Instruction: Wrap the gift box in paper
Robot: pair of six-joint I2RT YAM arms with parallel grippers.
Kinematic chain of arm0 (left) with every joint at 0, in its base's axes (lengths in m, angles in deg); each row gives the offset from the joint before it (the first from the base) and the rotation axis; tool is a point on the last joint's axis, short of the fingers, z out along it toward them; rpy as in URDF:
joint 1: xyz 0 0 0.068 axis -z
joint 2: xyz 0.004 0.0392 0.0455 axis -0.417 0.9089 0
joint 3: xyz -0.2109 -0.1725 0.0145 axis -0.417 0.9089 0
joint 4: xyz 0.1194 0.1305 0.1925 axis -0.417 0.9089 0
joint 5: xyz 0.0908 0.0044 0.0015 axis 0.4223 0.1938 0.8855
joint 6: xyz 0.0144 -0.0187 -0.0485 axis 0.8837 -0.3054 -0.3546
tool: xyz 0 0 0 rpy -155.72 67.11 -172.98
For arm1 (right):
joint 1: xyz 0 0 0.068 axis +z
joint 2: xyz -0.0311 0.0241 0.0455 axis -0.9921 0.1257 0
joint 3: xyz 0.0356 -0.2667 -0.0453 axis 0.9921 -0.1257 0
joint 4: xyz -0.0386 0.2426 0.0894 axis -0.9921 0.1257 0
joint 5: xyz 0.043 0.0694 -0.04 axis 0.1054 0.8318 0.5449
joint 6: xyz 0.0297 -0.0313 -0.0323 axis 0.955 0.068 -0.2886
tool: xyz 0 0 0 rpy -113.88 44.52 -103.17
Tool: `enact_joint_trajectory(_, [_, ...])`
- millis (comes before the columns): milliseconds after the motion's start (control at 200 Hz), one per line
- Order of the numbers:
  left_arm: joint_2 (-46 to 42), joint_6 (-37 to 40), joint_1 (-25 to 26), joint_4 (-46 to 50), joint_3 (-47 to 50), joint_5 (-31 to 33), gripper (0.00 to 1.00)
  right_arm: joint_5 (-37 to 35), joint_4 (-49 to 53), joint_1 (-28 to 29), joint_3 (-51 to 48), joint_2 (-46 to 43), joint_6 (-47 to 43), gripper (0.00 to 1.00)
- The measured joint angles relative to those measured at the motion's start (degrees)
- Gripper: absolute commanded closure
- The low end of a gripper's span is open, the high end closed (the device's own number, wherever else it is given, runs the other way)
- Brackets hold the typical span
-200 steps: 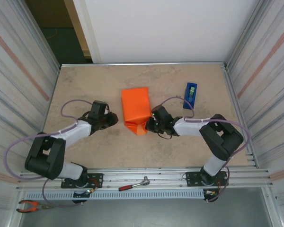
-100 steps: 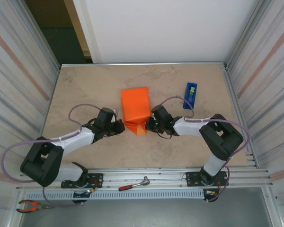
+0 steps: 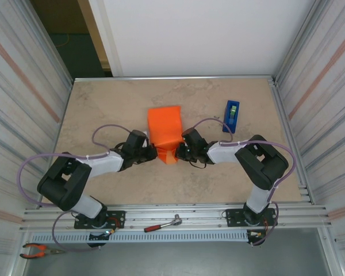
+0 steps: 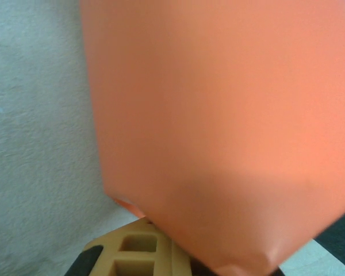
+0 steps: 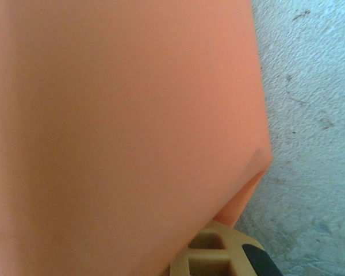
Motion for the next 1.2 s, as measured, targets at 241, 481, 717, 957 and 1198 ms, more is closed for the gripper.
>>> enact_joint_trajectory(241, [-0.1, -0.1, 1.8, -1.3, 0.2, 2.0, 0.99, 0.0, 0.0, 0.3, 0.0, 0.0, 0.0, 1.00])
enact_joint_trajectory(481, [2.4, -0.1, 2.2, -3.5, -0.1, 3.7, 0.99, 0.0, 0.2, 0.3, 0.5, 0.0, 0.0, 1.00])
enact_joint_trajectory(717, [5.7, -0.1, 3.8, -5.5, -0.2, 5.0, 1.00, 0.0, 0.5, 0.3, 0.9, 0.0, 0.0, 1.00])
enact_joint_trajectory(957, [3.6, -0.1, 4.5, -5.1, -0.2, 5.3, 0.99, 0.0, 0.8, 0.2, 1.6, 0.0, 0.0, 1.00])
enact_joint_trajectory(1198, [-2.8, 0.0, 4.5, -2.1, -0.4, 4.4, 0.97, 0.6, 0.4, 0.2, 1.8, 1.2, 0.0, 1.00])
